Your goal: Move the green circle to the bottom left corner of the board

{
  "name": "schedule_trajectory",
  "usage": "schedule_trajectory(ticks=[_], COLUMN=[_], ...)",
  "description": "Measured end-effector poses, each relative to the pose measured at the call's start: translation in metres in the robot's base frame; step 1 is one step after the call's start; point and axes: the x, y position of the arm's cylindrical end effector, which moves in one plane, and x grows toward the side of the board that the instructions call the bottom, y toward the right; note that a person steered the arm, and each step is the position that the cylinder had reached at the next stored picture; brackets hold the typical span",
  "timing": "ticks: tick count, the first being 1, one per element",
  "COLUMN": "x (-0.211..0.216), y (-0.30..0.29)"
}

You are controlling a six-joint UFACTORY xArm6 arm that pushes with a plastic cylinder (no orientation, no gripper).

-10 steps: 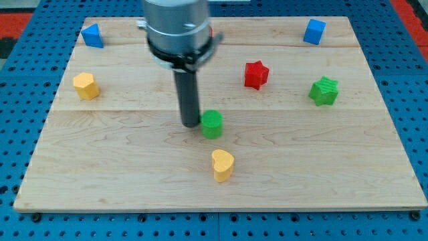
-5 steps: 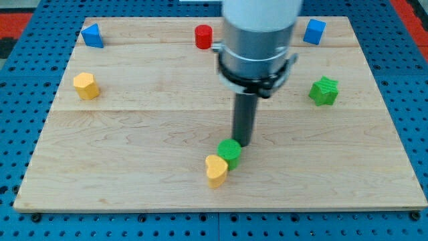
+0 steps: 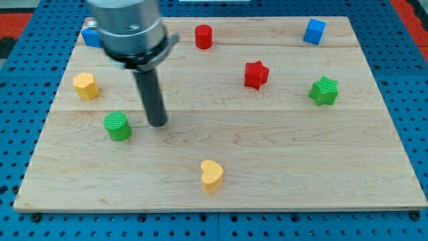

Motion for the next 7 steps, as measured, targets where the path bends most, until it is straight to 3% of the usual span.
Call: schedule_trajectory(ticks=[1, 2, 3, 5, 7], x=[0.003, 0.051, 0.069, 0.042, 0.031], y=[-0.076, -0.128, -0.144, 0.000, 0.021])
